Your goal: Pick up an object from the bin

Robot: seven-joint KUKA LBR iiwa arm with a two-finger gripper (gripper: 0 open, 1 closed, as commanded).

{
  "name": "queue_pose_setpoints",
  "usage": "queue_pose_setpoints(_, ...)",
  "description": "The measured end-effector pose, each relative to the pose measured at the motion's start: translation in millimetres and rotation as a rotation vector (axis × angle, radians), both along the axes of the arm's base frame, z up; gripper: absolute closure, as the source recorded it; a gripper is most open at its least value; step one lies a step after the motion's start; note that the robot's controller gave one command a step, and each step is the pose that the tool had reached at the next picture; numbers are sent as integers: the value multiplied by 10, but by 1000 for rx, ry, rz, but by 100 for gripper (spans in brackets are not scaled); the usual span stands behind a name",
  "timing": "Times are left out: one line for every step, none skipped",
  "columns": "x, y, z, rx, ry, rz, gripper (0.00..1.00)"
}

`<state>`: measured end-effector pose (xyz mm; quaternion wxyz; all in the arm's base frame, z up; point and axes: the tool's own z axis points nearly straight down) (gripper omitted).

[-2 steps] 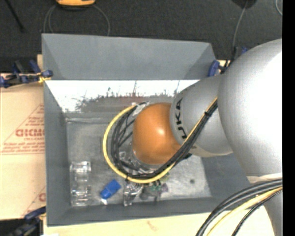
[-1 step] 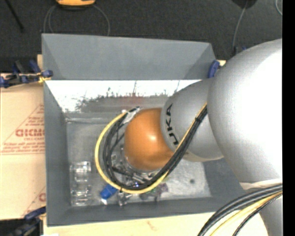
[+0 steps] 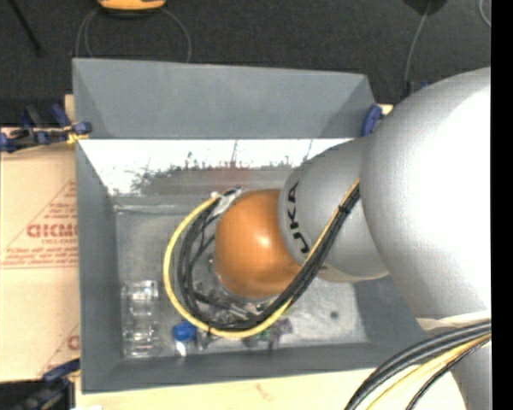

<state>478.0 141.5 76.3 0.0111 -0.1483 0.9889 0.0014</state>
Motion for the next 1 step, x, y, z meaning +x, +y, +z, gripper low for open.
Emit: queue_pose_setpoints(29, -116, 1376, -4, 11, -8, 100)
